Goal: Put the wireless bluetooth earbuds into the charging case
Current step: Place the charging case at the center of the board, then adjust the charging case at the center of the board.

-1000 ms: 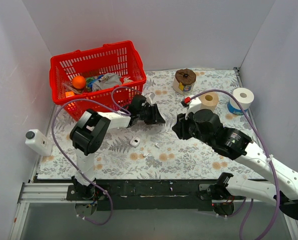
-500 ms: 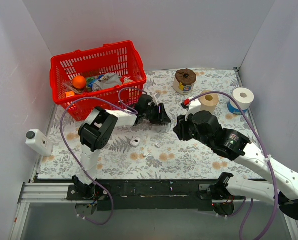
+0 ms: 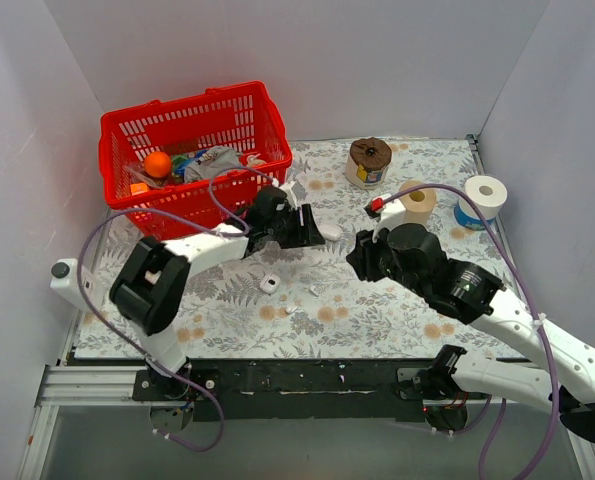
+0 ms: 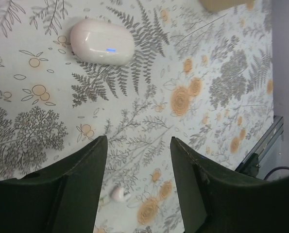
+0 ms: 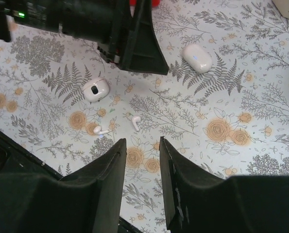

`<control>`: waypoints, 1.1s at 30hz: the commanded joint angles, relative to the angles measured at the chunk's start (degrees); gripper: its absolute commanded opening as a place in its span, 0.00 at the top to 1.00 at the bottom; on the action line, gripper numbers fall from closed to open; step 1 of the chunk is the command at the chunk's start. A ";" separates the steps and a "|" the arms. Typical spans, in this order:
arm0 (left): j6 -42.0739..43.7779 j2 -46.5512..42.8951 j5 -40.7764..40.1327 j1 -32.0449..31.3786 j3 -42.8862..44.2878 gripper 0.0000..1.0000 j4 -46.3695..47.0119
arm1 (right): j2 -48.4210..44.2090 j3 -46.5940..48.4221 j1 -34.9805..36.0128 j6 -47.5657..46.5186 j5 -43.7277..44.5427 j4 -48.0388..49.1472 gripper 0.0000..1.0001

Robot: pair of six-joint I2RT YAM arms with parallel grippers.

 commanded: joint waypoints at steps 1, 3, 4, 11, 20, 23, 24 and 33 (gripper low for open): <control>1.62 -15.98 -7.61 0.13 -0.86 0.44 -6.26 | -1.80 -1.58 -0.17 -1.07 -0.02 4.95 0.57; -0.82 -23.51 -13.12 0.13 -4.98 0.40 -5.67 | -1.46 -2.28 -0.17 -1.07 -0.29 6.35 0.54; -3.62 -26.00 -17.68 0.22 -7.61 0.02 -4.70 | -1.28 -2.98 -0.17 -1.07 -0.20 6.62 0.53; -14.54 -42.02 -19.05 2.77 -23.89 0.02 -6.84 | -2.15 -6.58 -0.17 1.30 -1.25 11.19 0.51; -22.90 -62.30 -28.44 2.59 -32.59 0.02 -16.00 | 7.59 -5.45 -0.17 -0.37 -6.44 11.54 0.57; -21.93 -62.68 -27.23 2.50 -33.82 0.07 -19.17 | 14.53 -5.01 -0.25 -0.55 -7.32 14.52 0.68; -22.11 -61.81 -25.13 2.42 -34.26 0.15 -19.63 | 18.55 -4.23 -0.25 -0.90 -8.19 16.10 0.79; -21.85 -63.55 -19.40 1.71 -42.52 1.00 -20.51 | 39.91 5.79 -0.25 -1.43 -12.41 21.56 0.99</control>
